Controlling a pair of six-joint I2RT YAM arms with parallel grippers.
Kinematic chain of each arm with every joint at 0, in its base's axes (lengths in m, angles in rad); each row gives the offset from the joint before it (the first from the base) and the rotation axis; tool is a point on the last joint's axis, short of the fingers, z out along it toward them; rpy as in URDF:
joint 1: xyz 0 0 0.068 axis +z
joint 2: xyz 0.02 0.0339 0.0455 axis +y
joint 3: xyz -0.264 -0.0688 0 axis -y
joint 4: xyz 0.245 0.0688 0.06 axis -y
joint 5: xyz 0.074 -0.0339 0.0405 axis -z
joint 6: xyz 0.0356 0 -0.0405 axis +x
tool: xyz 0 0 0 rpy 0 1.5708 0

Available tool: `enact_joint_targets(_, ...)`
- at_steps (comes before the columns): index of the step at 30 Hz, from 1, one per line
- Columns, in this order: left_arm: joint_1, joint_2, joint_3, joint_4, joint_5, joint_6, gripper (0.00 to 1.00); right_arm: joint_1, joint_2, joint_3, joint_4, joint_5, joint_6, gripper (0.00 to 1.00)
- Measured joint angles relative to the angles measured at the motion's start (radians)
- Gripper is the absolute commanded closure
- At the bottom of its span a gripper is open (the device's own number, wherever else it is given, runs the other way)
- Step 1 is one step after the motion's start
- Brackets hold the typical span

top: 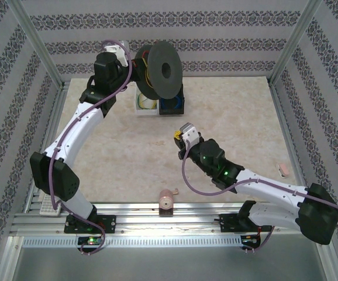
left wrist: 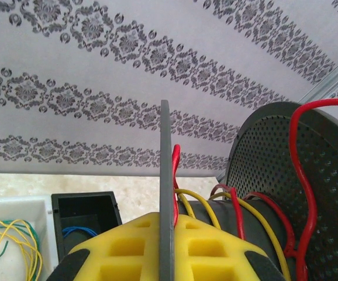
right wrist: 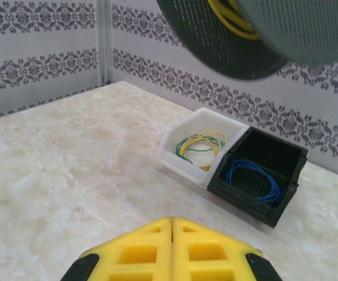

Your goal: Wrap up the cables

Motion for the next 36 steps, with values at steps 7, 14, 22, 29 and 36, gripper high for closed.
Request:
enact_joint_targets(7,-0.011,0.034,0.053,-0.089,0.023,0.096,1.00,-0.187,-0.002,0.201,-0.211,-0.269,0.040,0.80)
enact_joint_targets(14,-0.136,0.036,0.071,-0.275,0.012,0.410,1.00,-0.399,0.052,0.676,-0.560,-0.646,0.099,0.36)
enact_joint_targets(22,-0.248,0.036,0.071,-0.502,-0.052,0.649,1.00,-0.446,0.189,0.999,-0.863,-0.771,0.104,0.43)
enact_joint_targets(29,-0.249,0.036,0.105,-0.580,-0.099,0.716,1.00,-0.446,0.311,1.006,-1.028,-0.771,0.140,0.46)
enact_joint_targets(36,-0.269,0.036,0.158,-0.603,-0.113,0.743,1.00,-0.459,0.334,1.004,-1.075,-0.743,0.146,0.53)
